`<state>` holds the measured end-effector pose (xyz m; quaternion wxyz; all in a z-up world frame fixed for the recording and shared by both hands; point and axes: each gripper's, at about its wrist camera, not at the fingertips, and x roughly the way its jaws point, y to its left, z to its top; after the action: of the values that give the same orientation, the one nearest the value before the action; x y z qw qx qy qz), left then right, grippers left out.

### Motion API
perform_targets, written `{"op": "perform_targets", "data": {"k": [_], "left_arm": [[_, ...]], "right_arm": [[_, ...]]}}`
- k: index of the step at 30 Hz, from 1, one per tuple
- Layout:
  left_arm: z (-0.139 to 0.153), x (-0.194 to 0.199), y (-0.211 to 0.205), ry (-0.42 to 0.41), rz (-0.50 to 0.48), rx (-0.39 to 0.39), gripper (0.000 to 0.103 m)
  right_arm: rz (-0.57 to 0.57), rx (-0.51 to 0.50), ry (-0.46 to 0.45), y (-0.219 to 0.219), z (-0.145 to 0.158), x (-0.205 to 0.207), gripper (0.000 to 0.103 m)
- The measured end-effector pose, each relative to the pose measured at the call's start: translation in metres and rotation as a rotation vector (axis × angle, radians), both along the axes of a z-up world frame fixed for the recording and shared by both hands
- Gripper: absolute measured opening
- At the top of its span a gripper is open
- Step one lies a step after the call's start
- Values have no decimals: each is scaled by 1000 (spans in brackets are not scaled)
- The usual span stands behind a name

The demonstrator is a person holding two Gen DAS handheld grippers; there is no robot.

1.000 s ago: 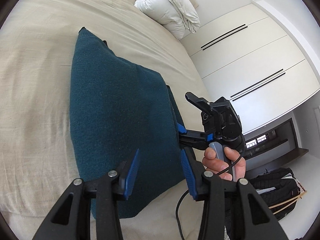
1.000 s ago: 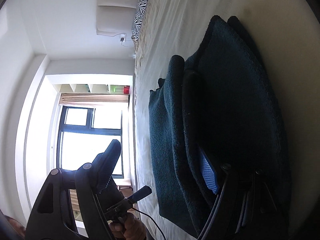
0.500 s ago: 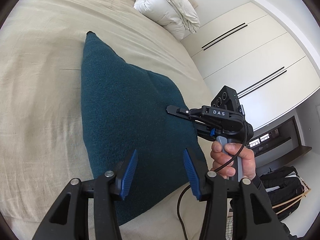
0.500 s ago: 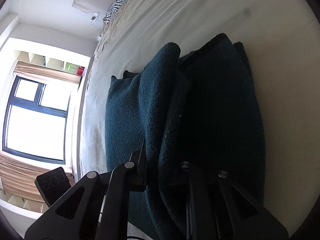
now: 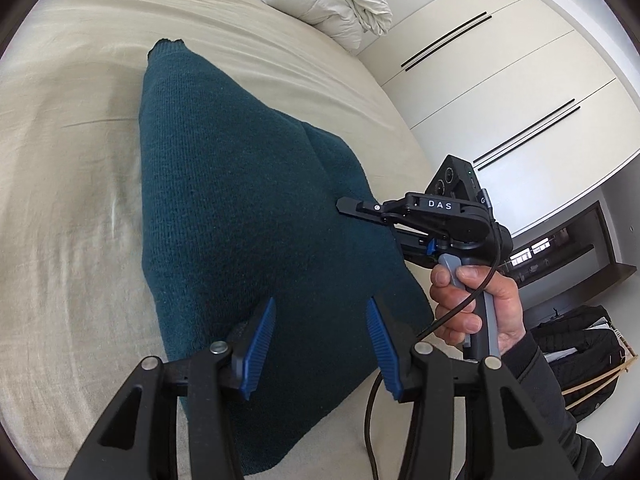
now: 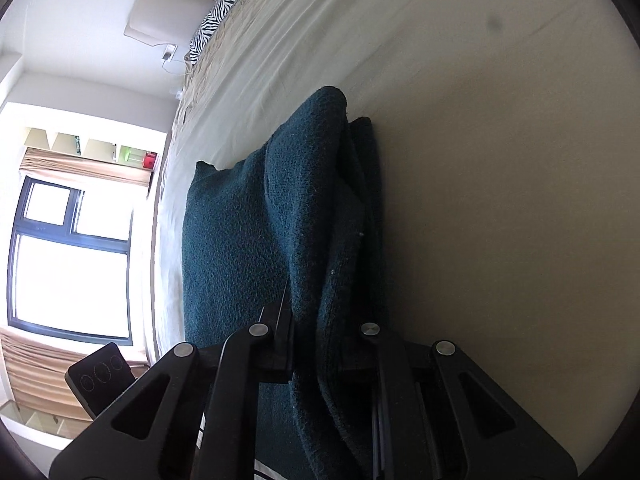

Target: Fold small clothes

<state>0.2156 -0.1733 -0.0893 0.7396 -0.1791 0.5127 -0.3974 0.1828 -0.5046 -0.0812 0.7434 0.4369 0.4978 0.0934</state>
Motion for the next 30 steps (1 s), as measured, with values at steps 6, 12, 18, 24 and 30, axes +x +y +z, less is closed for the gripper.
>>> {"op": "perform_targets", "data": {"k": [6, 12, 18, 24, 30], "left_arm": [[-12, 3, 9, 11, 1, -2, 50], [-14, 1, 5, -14, -3, 23, 50], [-16, -4, -6, -32, -1, 41, 49], [8, 0, -1, -72, -2, 49, 49], [24, 72, -5, -84, 55, 6, 49]], "right_arm": [[-51, 72, -12, -19, 13, -23, 18], [-122, -69, -80, -19, 60, -73, 19], [5, -10, -211, 32, 87, -91, 18], [11, 136, -56, 39, 4, -87, 12], [1, 198, -119, 26, -4, -100, 0]]}}
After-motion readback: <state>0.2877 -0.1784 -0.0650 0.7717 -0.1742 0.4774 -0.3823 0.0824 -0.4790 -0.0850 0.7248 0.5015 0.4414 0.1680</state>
